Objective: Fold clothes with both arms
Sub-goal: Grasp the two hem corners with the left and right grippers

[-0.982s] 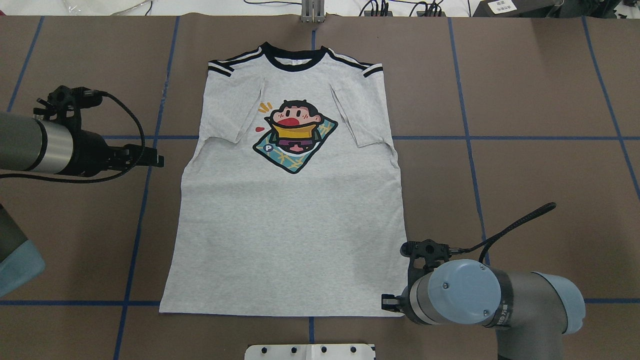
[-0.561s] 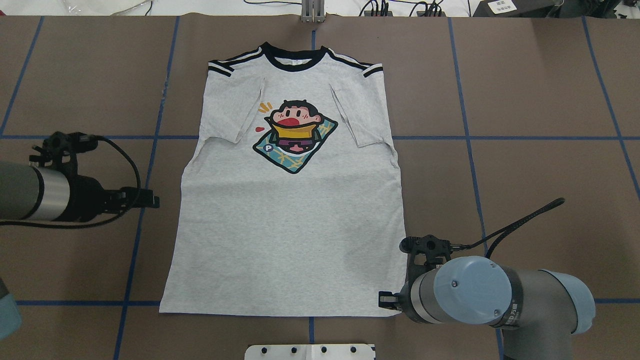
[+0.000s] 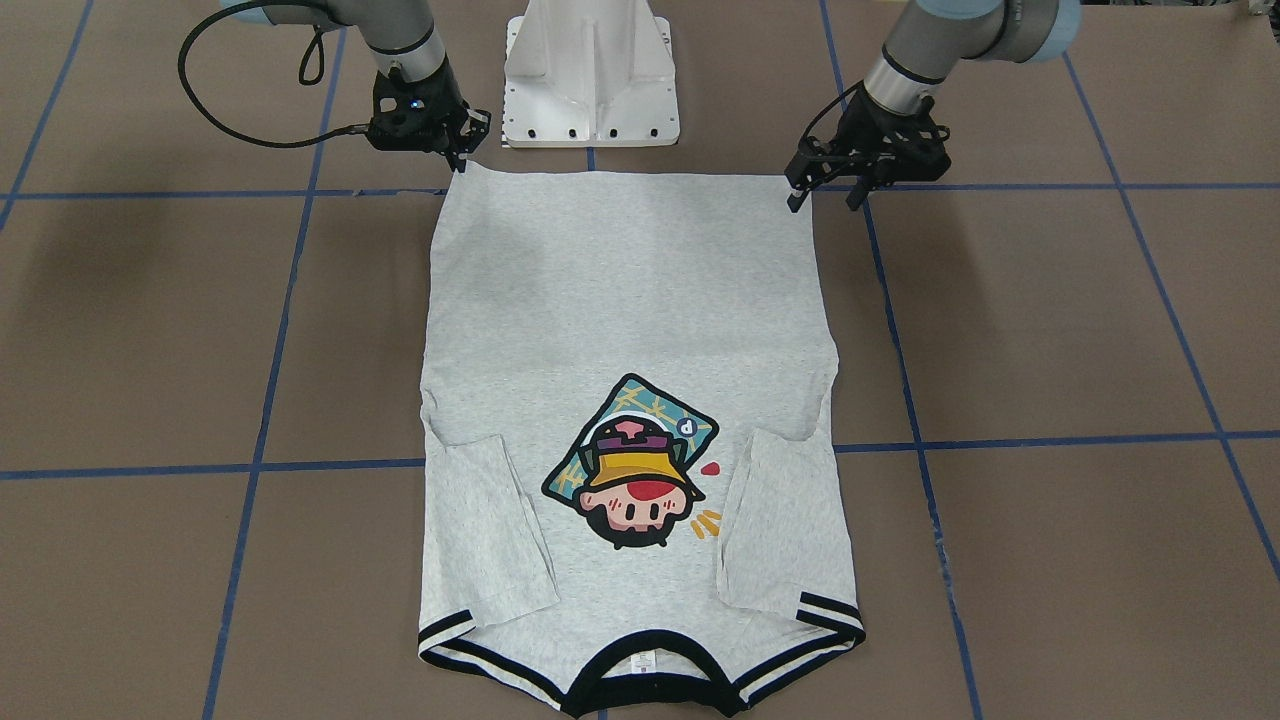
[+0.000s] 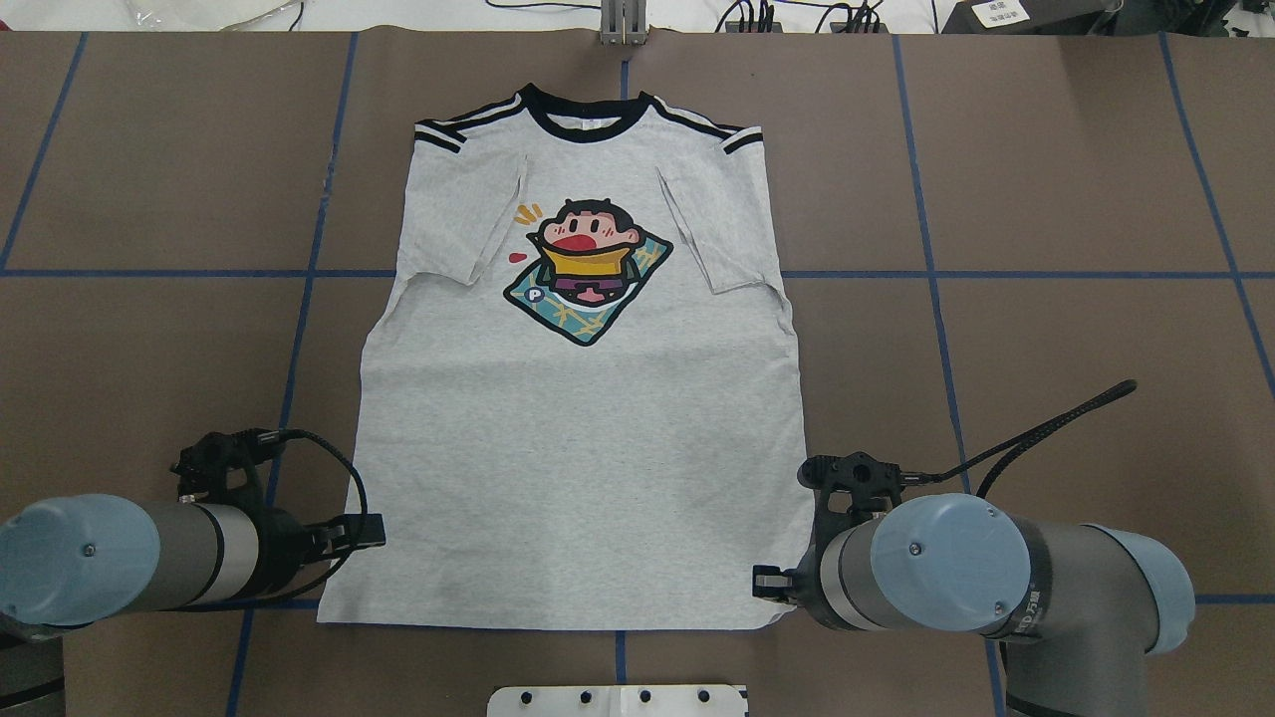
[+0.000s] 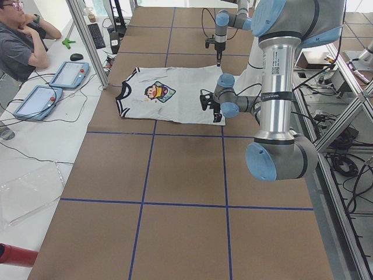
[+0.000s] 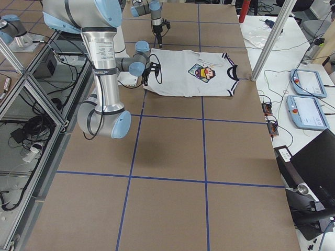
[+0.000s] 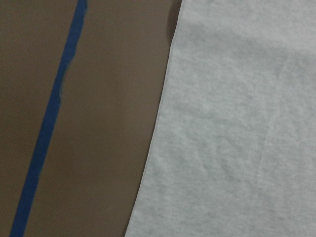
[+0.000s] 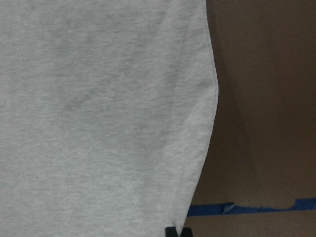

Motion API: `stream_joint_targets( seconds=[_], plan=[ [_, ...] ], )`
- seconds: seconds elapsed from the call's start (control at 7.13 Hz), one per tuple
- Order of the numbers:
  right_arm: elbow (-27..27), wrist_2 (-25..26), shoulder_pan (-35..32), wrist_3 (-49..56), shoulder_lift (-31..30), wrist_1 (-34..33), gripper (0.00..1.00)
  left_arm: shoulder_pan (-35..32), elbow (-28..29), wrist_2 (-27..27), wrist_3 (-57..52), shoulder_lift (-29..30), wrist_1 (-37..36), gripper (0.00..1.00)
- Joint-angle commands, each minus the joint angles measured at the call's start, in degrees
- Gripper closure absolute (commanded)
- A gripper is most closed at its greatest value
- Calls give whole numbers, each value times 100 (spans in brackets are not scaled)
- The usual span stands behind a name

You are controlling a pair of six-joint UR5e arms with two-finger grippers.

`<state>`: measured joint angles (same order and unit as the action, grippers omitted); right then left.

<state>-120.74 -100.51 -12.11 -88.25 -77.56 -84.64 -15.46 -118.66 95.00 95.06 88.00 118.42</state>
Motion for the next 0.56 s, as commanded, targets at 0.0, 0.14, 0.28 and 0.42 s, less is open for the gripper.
stream_joint_targets(
  seconds=[0.0, 0.14, 0.28, 0.42],
  plan=[
    [16, 5, -2, 0, 4, 0, 100, 288, 27, -113, 101, -2, -169, 1],
    [24, 5, -2, 0, 4, 0, 100, 333, 27, -113, 136, 24, -344, 2],
    [24, 5, -2, 0, 4, 0, 100, 342, 36, -113, 136, 15, -363, 2],
    [24, 5, -2, 0, 4, 0, 100, 368, 62, -113, 136, 24, -459, 3]
  ],
)
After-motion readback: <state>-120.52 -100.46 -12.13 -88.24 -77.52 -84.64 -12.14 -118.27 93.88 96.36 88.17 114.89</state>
